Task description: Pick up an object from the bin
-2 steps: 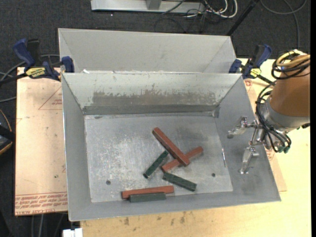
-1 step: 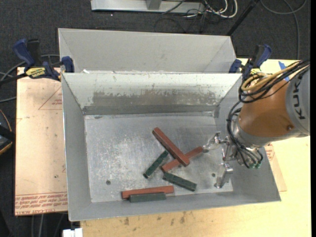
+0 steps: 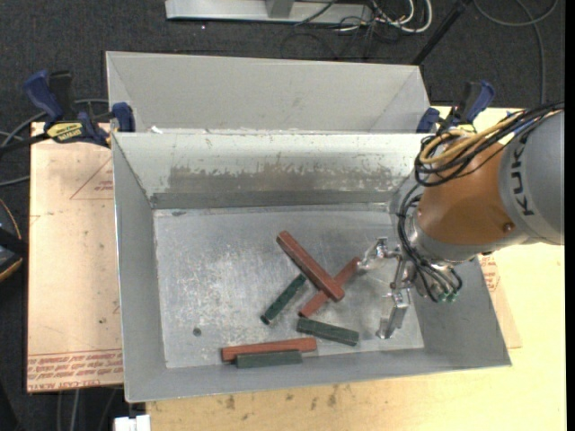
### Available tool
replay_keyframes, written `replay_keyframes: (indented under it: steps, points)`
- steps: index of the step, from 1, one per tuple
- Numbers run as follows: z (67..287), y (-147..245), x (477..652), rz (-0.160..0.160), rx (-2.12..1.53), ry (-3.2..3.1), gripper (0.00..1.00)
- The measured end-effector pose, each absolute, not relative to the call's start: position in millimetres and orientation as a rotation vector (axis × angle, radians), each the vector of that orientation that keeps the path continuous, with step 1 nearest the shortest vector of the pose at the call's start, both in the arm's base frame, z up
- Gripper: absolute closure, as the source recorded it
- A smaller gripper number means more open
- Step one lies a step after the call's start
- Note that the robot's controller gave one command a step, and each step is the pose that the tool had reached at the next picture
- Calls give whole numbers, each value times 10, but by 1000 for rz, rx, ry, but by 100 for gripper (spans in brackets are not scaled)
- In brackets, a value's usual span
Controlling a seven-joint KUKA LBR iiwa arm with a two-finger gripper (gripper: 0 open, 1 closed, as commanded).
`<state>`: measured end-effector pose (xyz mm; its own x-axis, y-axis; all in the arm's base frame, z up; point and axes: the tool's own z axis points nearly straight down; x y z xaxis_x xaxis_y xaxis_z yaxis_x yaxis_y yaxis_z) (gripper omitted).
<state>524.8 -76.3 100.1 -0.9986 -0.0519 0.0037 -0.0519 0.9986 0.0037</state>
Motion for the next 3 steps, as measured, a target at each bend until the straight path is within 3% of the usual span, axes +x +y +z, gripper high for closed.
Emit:
replay_keyframes:
  steps: [1, 2, 3]
  points:
    - [782, -30, 4966, 1, 28, -3154, 100]
    - [781, -29, 4966, 1, 28, -3154, 100]
    - [2200, -51, 4989, -1, -26, -3144, 100]
